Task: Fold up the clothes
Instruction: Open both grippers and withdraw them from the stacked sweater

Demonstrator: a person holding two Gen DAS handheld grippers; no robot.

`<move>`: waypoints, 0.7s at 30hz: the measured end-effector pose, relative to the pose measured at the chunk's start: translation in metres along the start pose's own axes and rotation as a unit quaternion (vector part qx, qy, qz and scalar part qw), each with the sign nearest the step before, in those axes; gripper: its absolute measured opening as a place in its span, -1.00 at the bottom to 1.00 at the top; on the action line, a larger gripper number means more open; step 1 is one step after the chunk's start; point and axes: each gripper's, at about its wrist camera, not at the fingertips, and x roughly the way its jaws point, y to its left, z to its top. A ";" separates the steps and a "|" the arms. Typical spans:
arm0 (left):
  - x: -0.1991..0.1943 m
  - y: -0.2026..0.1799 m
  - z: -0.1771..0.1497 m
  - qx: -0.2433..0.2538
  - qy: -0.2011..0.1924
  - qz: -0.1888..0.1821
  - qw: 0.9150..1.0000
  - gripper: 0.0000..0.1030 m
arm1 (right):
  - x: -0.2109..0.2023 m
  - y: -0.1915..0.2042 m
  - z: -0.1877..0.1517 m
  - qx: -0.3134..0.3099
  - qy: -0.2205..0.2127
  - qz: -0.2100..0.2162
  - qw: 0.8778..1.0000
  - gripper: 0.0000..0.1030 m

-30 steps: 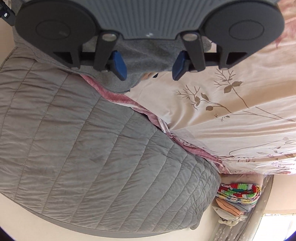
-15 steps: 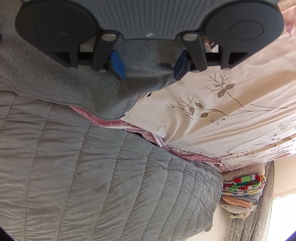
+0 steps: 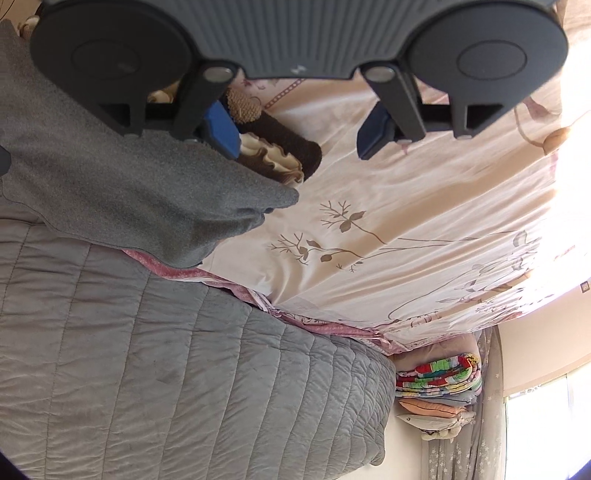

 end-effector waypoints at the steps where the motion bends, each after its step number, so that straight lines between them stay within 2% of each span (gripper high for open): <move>1: -0.007 0.003 -0.002 -0.001 0.002 0.004 1.000 0.40 | -0.003 0.002 0.000 -0.003 0.005 -0.002 1.000 0.12; 7: -0.046 0.019 -0.016 -0.002 0.022 0.023 0.999 0.51 | -0.016 0.015 0.003 -0.007 0.045 -0.007 0.999 0.14; 10: -0.063 0.029 -0.023 -0.006 0.031 0.031 0.999 0.55 | -0.029 0.026 0.002 0.000 0.054 -0.010 0.999 0.24; 17: -0.106 0.062 -0.045 -0.027 0.035 0.059 0.997 0.71 | -0.067 0.062 -0.007 -0.038 0.066 0.026 0.997 0.41; 21: -0.126 0.084 -0.059 -0.039 0.040 0.074 0.996 0.75 | -0.090 0.080 -0.012 -0.056 0.065 0.038 0.996 0.43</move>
